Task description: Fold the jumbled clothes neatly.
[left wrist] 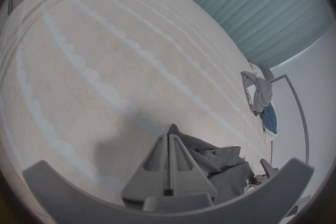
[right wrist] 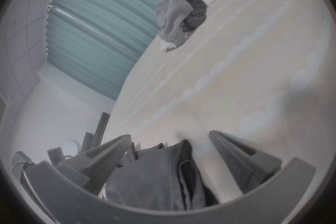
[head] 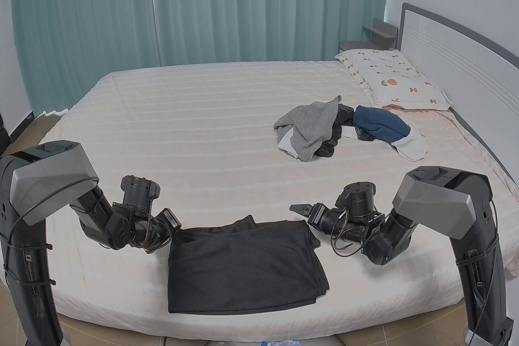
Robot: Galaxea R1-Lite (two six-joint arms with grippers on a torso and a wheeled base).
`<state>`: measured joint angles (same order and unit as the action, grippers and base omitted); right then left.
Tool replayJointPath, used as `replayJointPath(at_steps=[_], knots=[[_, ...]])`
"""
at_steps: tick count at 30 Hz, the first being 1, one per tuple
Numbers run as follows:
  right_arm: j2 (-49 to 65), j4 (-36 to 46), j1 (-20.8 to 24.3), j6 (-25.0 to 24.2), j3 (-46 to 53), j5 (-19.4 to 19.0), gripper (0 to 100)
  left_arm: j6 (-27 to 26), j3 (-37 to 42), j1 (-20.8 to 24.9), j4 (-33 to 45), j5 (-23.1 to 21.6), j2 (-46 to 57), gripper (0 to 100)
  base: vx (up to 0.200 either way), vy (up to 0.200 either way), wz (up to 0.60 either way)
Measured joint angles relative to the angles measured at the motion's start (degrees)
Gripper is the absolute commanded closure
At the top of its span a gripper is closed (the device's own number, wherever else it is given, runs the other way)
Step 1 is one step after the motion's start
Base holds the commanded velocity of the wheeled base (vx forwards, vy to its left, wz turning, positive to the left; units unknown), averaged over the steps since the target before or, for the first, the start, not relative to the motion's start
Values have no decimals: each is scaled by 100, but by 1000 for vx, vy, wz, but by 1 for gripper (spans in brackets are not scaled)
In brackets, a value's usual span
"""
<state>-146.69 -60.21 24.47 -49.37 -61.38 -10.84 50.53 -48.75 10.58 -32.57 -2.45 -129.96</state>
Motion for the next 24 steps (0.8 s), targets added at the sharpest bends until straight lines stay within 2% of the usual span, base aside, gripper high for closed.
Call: replayJointPath(at_steps=[13,24], knots=[[-48,40,37,312,48,-249,100,-1,-1,0,1,-11,0,100,0,0,0],[-66,-228,-66,24,28,148,100,-1,-4,5,1,-1,0,100,0,0,0]])
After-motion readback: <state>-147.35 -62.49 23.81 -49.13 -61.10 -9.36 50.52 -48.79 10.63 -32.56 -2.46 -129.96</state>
